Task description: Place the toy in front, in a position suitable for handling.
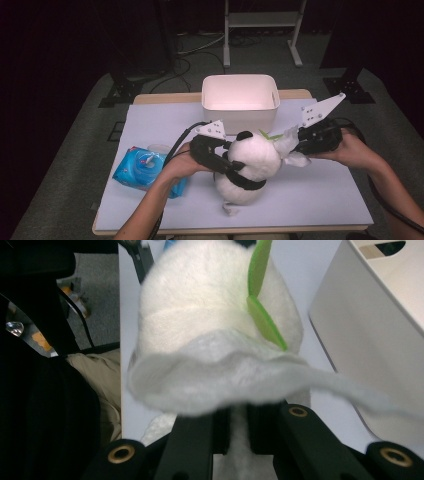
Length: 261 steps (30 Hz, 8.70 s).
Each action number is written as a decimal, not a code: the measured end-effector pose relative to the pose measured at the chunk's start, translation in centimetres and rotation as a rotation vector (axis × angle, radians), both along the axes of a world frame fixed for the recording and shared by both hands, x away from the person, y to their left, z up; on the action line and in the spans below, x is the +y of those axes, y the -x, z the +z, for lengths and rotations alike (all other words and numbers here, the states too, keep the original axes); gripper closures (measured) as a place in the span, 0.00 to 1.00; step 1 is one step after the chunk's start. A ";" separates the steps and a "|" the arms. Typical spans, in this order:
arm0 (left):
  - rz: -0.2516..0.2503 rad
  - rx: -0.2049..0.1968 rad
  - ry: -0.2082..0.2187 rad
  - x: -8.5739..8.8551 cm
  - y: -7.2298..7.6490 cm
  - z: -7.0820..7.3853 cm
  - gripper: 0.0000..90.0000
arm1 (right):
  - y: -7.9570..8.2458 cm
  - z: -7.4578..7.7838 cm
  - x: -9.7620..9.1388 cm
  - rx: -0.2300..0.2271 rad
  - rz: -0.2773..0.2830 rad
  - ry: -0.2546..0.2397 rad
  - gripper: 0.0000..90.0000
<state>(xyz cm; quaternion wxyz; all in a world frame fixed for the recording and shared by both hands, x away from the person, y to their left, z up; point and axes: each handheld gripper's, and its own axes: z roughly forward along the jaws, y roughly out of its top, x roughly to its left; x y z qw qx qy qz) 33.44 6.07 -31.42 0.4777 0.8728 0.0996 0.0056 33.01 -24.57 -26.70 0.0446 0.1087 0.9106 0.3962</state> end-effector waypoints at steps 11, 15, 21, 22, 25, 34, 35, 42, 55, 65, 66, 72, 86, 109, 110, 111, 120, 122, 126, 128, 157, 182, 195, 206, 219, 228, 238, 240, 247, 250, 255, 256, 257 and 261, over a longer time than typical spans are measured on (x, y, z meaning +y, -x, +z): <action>-0.029 -0.003 -0.045 -1.9 0.4 -0.5 0.38 | 0.4 0.7 0.3 -0.026 0.009 -0.005 0.90; -0.038 0.002 -0.048 -2.8 0.4 -0.6 0.37 | 0.4 1.5 1.1 -0.045 0.023 0.008 0.90; -0.060 0.001 -0.064 -2.9 0.6 -1.0 0.35 | 0.3 0.8 1.3 -0.029 0.028 0.025 0.90; -0.060 0.003 -0.057 -3.0 0.6 -1.1 0.35 | 0.3 0.6 1.2 -0.025 0.028 0.024 0.90; -0.047 0.013 -0.042 -3.2 0.5 -1.5 0.24 | 0.3 0.1 1.1 -0.024 0.017 0.042 0.90; -0.050 0.056 -0.048 -3.4 0.3 -3.4 0.16 | 0.1 -1.1 0.2 0.020 0.000 0.054 0.90; -0.054 0.058 -0.044 -3.5 0.3 -3.5 0.16 | 0.1 -1.2 0.2 0.020 -0.002 0.055 0.90; -0.074 0.040 -0.036 -3.6 0.1 -2.1 0.39 | 0.3 -1.0 -0.6 0.029 -0.008 0.011 0.90; -0.093 0.014 -0.140 -3.7 0.2 -1.6 0.39 | 0.3 -3.3 -0.7 0.057 -0.006 0.060 0.90; -0.139 -0.014 -0.205 -6.1 0.7 -2.1 0.37 | 0.7 -2.4 0.3 0.034 0.023 0.040 0.90; -0.147 -0.018 -0.217 -6.4 0.8 -2.2 0.37 | 0.6 -2.4 0.7 0.040 0.031 0.045 0.90; -0.147 -0.027 -0.260 -7.0 0.8 -2.6 0.35 | 0.4 -3.8 1.7 0.056 0.032 0.137 0.90; -0.118 -0.066 -0.269 -6.1 1.4 -1.8 0.27 | -0.3 -5.8 -0.3 0.097 -0.016 0.106 0.90; -0.025 -0.024 -0.257 -2.8 1.0 -1.8 0.25 | 0.5 -7.1 -1.1 0.156 -0.019 0.097 0.91; -0.025 -0.018 -0.250 -2.8 1.0 -1.9 0.25 | 0.5 -7.1 -1.0 0.155 -0.019 0.096 0.90; -0.025 -0.017 -0.251 -2.8 1.0 -1.9 0.26 | 0.5 -7.0 -1.0 0.150 -0.020 0.096 0.90; -0.039 -0.013 -0.258 -2.9 1.0 -2.2 0.26 | 0.2 -6.0 0.7 0.106 0.018 0.114 0.90; -0.041 -0.011 -0.256 -2.9 1.0 -2.2 0.26 | 0.2 -5.8 1.2 0.105 0.022 0.111 0.90; -0.041 -0.007 -0.260 -2.9 0.9 -2.2 0.24 | -0.2 -5.5 2.1 0.101 0.035 0.123 0.90; -0.041 -0.001 -0.258 -3.0 0.9 -2.2 0.24 | -0.5 -5.4 2.3 0.104 0.038 0.117 0.90; 0.011 -0.031 -0.246 -1.2 1.0 -0.9 0.22 | -1.2 -6.3 1.2 0.131 0.005 0.140 0.90; 0.002 -0.015 -0.242 -1.1 0.3 -2.4 0.22 | -0.1 -5.9 4.5 0.084 0.082 0.185 0.90; 0.010 -0.014 -0.245 -1.2 0.3 -2.5 0.24 | 0.0 -5.4 3.2 0.071 0.066 0.175 0.90; 0.009 -0.014 -0.246 -1.1 0.2 -2.5 0.24 | 0.4 -5.4 -0.1 0.078 -0.001 0.163 0.90; 0.013 -0.012 -0.242 -1.4 0.0 -2.5 0.24 | 0.6 -5.5 -1.0 0.078 -0.017 0.145 0.90; 0.013 -0.018 -0.241 -1.6 0.1 -2.5 0.24 | -0.2 -5.6 2.1 0.085 0.035 0.143 0.90; -0.003 -0.032 -0.251 -2.0 0.3 -2.5 0.24 | -0.6 -5.9 4.7 0.085 0.088 0.159 0.90; -0.006 -0.032 -0.243 -2.2 0.3 -2.5 0.24 | -0.8 -5.6 5.0 0.081 0.093 0.154 0.90; -0.022 -0.045 -0.243 -2.8 0.5 -2.4 0.24 | -1.2 -4.3 6.5 0.062 0.106 0.134 0.90; -0.021 -0.044 -0.241 -2.7 0.6 -2.5 0.24 | -1.2 -4.2 6.9 0.061 0.116 0.143 0.90; -0.020 -0.040 -0.230 -2.6 0.7 -2.7 0.24 | -1.2 -4.7 6.3 0.082 0.104 0.138 0.90; -0.019 -0.040 -0.230 -2.6 0.7 -2.7 0.24 | -1.2 -4.8 6.1 0.083 0.102 0.144 0.90; -0.019 -0.038 -0.230 -2.5 0.7 -2.7 0.24 | -1.2 -4.9 5.9 0.086 0.096 0.149 0.90; -0.019 -0.032 -0.223 -2.3 0.6 -2.8 0.24 | -1.2 -5.7 4.8 0.107 0.080 0.158 0.90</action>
